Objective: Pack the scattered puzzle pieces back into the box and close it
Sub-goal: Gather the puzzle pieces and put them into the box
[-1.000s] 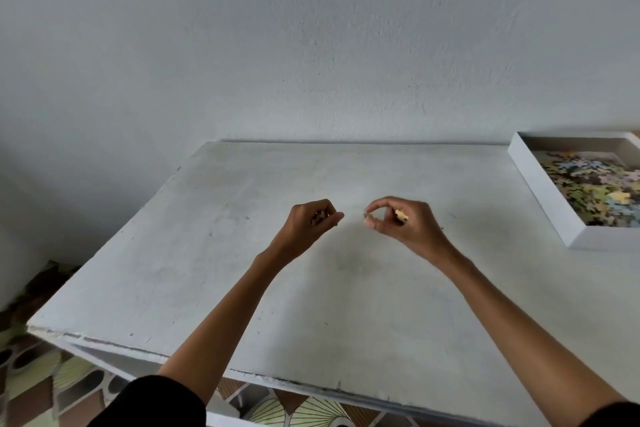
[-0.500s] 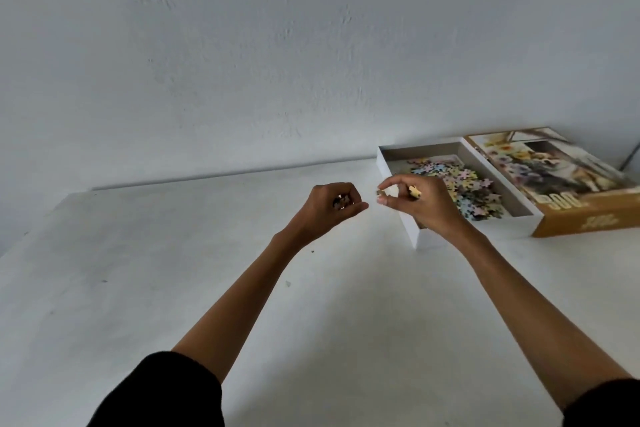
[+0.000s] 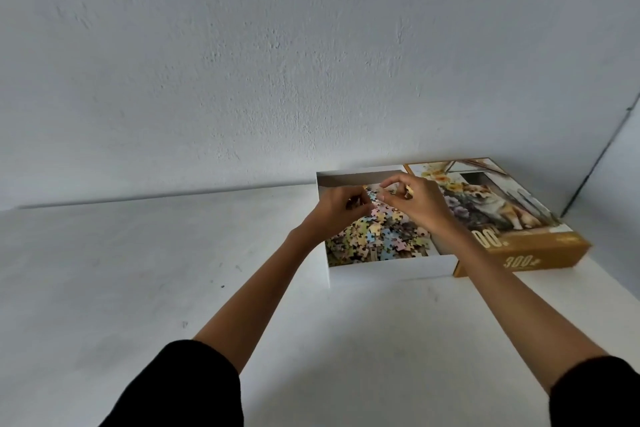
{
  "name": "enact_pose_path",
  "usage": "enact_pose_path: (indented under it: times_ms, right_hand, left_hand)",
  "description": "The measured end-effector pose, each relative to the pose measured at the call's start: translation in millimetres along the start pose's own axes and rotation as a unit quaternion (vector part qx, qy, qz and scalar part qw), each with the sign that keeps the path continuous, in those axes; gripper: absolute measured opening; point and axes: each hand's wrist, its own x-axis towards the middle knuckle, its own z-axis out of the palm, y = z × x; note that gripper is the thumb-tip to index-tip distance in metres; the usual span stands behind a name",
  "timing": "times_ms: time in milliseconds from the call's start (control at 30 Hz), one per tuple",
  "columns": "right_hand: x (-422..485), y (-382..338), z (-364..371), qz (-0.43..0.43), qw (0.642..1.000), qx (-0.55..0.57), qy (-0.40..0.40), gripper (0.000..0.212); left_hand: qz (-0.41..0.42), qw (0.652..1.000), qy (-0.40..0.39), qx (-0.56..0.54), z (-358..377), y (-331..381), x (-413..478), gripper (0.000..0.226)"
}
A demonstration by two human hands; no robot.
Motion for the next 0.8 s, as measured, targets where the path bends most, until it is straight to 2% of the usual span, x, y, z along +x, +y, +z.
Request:
enact_pose_path:
  times_ms: [200,333,534,667,800]
  right_hand:
    - [11,26,9,0.029,0.996,-0.034,-0.075,0.026]
    - [4,33,12,0.022,0.995,-0.06,-0.074,0.021]
    - [-2,34,11,-0.008,0.985,-0.159,-0.066,0.023]
    - [-7,34,5,0.07,0.982,-0.158,-0.074,0.03]
    - [-11,31,9,0.088,0.983,-0.136,-0.092,0.032]
  left_hand:
    - [-0.014,0.998,-0.004,0.062,16,-12,2,0.029]
    - [-0.048,0.991,-0.018,0.122,25,-28,-8,0.029]
    - [-0.037,0.978,-0.057,0.195,21,-40,-19,0.033]
    - [-0.054,0.973,-0.067,0.212,13,-49,-28,0.035]
    - [-0.052,0.983,0.011,0.177,6,-49,-37,0.027]
